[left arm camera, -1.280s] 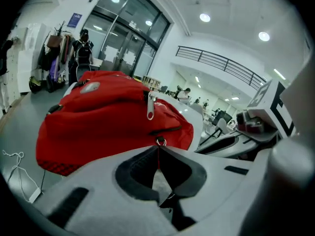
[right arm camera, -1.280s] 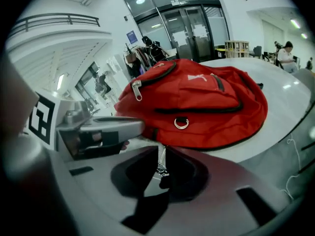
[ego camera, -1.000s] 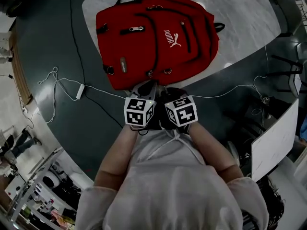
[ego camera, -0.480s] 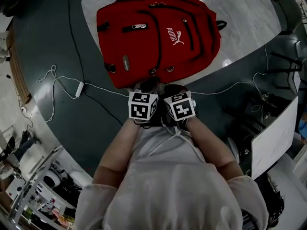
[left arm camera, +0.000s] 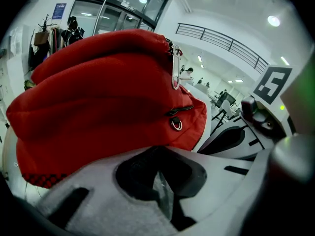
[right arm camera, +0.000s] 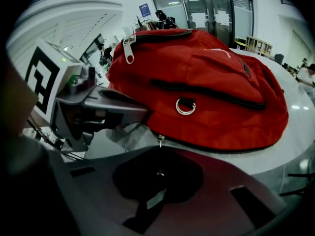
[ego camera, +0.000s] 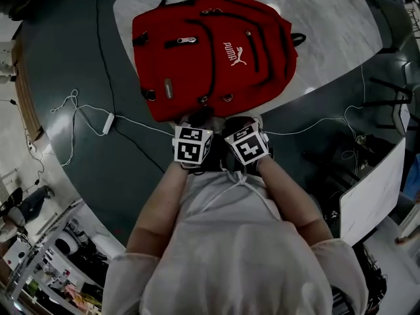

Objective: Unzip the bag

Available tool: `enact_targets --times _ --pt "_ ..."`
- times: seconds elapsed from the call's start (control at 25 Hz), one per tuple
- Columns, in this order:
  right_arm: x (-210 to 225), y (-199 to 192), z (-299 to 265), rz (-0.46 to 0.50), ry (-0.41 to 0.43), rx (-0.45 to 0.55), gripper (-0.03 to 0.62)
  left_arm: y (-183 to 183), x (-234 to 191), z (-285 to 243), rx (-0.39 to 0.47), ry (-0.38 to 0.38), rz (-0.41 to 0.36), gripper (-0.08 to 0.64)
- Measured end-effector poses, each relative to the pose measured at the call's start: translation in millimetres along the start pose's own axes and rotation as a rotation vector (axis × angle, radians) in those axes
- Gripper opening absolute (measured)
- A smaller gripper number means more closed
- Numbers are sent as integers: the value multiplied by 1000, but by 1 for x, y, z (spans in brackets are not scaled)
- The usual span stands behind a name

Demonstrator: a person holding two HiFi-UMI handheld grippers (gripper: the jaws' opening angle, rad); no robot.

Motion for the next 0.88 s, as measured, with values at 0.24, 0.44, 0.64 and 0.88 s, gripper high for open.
enact_targets --times 0.24,0.44,0.64,0.88 --pt "18 -5 7 60 52 -30 27 0 3 -1 3 79 -46 20" --pt "42 -11 17 146 52 -51 26 -1 5 -2 5 126 -9 20" --pt "70 -17 27 191 47 -67 26 0 6 -4 1 181 12 20" --pt "95 -25 37 185 48 -93 26 -1 8 -4 -6 239 35 20"
Point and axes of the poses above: the fingertips, and each gripper's own axes: z backward along the fingers, x to its right, y out of its top, the point moved 6 cm from there along z, backward along the fingers
